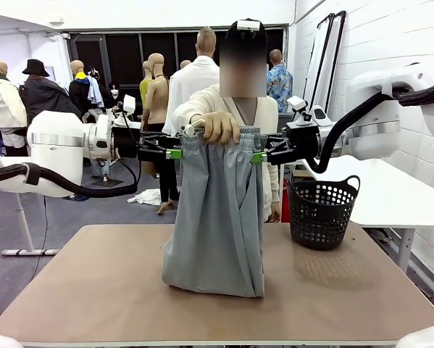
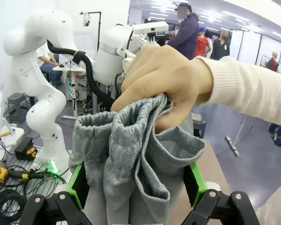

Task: Fold the training pants.
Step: Release the ends of the Training pants and then grab the overlapped ends.

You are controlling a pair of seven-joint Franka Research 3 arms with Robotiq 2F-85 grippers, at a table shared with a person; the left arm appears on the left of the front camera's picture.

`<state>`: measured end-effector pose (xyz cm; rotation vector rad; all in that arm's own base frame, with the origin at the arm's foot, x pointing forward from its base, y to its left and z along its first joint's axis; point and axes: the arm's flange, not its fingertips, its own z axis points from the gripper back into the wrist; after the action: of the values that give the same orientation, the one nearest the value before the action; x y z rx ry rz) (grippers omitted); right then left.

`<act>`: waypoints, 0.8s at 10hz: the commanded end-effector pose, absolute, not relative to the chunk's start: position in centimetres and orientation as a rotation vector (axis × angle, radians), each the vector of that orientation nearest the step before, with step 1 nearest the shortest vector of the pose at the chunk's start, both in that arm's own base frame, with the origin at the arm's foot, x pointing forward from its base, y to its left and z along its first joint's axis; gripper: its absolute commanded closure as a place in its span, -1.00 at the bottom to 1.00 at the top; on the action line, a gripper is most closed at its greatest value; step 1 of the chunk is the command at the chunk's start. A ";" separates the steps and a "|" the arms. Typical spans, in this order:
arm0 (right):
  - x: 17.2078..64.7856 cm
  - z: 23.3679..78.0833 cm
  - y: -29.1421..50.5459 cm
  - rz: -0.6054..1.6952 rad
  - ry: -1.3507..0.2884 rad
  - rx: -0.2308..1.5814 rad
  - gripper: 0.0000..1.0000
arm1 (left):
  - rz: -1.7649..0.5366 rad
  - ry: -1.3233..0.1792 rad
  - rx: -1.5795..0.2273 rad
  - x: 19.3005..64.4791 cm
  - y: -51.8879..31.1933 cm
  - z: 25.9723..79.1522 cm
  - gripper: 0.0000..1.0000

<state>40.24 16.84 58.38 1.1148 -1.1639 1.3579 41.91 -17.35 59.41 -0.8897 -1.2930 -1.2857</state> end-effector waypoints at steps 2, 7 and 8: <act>40.6 58.9 17.4 1.344 -1.135 1.081 -1.00 | -1.347 -1.237 -0.952 43.2 -18.6 59.1 -1.00; 41.1 58.8 17.8 1.313 -1.134 1.065 -1.00 | -1.382 -1.198 -1.022 43.7 -20.9 58.7 -1.00; 41.3 58.7 18.1 1.311 -1.129 1.064 -1.00 | -1.386 -1.200 -1.028 43.6 -21.2 58.7 -1.00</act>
<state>40.66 17.09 58.15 1.0681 -1.1507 1.3314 43.25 -20.92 58.20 -1.0162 -1.2199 -1.3627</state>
